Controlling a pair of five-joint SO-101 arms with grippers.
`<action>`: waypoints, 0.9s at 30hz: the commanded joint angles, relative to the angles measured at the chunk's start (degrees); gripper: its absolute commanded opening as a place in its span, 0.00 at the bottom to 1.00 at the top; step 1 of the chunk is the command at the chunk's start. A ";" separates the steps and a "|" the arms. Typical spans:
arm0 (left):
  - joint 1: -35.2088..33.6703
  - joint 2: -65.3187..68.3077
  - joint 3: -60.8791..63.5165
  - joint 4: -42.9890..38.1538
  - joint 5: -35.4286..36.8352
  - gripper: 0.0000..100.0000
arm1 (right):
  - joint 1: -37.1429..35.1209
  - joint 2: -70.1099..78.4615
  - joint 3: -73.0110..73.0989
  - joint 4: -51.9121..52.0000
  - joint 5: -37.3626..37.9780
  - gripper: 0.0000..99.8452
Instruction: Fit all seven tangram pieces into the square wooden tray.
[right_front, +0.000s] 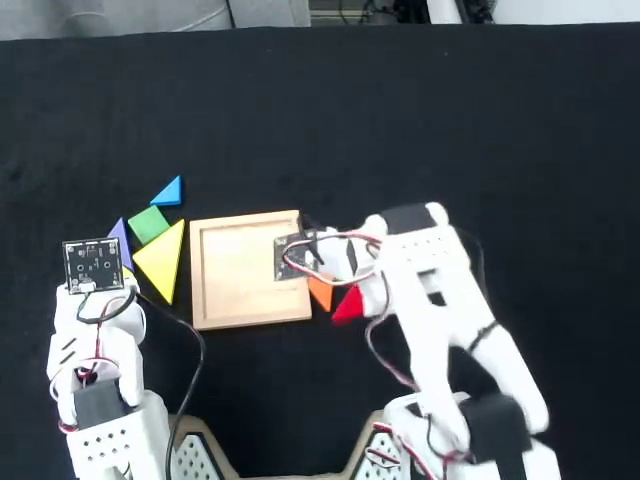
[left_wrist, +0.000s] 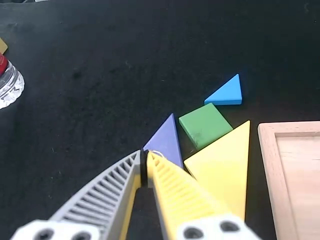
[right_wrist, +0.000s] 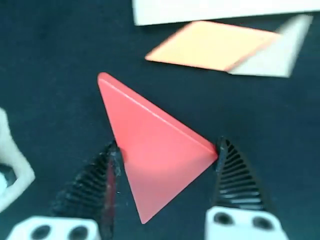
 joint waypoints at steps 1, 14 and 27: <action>-0.40 -0.35 1.10 -1.05 0.26 0.03 | -2.64 -4.79 -2.51 0.53 -5.45 0.17; -0.48 -0.35 1.10 -1.05 0.18 0.03 | -15.30 -4.44 -2.51 -12.57 -22.42 0.17; -0.84 -0.35 1.10 -1.14 0.09 0.03 | -23.91 20.97 -19.03 -15.38 -26.29 0.17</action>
